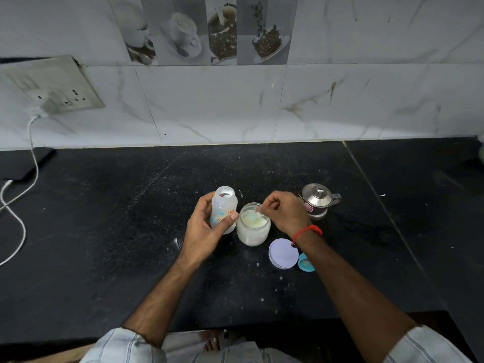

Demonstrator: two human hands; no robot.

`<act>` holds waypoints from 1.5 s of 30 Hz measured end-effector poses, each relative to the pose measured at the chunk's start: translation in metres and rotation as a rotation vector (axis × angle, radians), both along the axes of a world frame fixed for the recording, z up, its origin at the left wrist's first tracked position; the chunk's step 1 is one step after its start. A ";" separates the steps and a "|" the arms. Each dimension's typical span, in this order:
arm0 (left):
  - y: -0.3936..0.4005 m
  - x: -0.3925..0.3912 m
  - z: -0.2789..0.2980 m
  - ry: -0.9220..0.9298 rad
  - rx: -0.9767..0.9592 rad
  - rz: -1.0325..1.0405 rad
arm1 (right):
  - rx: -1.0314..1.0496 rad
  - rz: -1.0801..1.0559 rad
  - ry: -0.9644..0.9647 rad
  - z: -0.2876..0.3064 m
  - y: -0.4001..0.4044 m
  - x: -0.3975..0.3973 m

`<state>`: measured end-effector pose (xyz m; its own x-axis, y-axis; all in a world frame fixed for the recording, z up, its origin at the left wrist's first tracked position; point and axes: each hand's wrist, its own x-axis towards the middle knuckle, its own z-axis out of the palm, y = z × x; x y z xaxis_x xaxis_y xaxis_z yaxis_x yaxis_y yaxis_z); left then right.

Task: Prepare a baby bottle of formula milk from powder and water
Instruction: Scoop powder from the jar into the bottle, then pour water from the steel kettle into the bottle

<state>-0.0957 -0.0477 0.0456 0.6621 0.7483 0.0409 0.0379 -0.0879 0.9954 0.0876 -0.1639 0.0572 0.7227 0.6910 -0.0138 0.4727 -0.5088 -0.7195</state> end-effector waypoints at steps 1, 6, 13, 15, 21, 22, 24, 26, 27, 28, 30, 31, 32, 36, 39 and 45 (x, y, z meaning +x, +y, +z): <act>0.000 -0.001 0.000 0.000 -0.002 -0.001 | -0.013 0.017 -0.020 -0.002 0.000 0.000; 0.001 -0.005 0.000 0.017 0.004 -0.002 | -0.026 -0.006 -0.019 -0.015 -0.005 0.005; -0.004 -0.001 0.001 0.041 0.017 -0.009 | 0.220 -0.133 -0.035 -0.012 -0.028 0.010; -0.007 0.002 0.002 0.043 0.023 -0.016 | 0.274 -0.169 -0.081 -0.009 -0.041 0.014; -0.018 0.011 0.010 0.008 0.051 -0.034 | 0.233 -0.375 -0.187 -0.008 -0.079 0.043; -0.020 0.012 0.012 -0.004 0.053 -0.039 | 0.209 -0.397 -0.159 -0.010 -0.082 0.053; -0.024 0.016 0.016 -0.023 0.053 -0.043 | 0.177 -0.446 -0.056 -0.013 -0.086 0.073; -0.029 0.020 0.019 -0.022 0.066 -0.052 | 0.152 -0.498 0.061 -0.017 -0.088 0.091; -0.031 0.021 0.019 -0.014 0.083 -0.063 | 0.130 -0.506 0.103 -0.020 -0.089 0.099; -0.034 0.023 0.020 -0.004 0.102 -0.076 | 0.104 -0.502 0.127 -0.024 -0.089 0.105; -0.040 0.027 0.021 0.011 0.124 -0.097 | 0.073 -0.477 0.176 -0.032 -0.089 0.115; -0.044 0.029 0.021 0.016 0.128 -0.104 | 0.074 -0.466 0.218 -0.036 -0.089 0.119; -0.048 0.032 0.021 0.022 0.133 -0.112 | 0.081 -0.456 0.258 -0.040 -0.089 0.121; -0.066 0.045 0.022 0.065 0.157 -0.135 | 0.146 -0.474 0.335 -0.057 -0.094 0.125; -0.078 0.056 0.023 0.095 0.173 -0.135 | 0.212 -0.459 0.402 -0.060 -0.101 0.126; -0.098 0.075 0.014 0.129 0.173 -0.141 | 0.329 -0.397 0.508 -0.063 -0.118 0.126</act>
<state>-0.0208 -0.1453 0.0596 0.7672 0.6377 0.0688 0.1386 -0.2696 0.9530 0.2132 -0.2822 -0.0060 0.8796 0.4036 -0.2517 -0.1368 -0.2922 -0.9465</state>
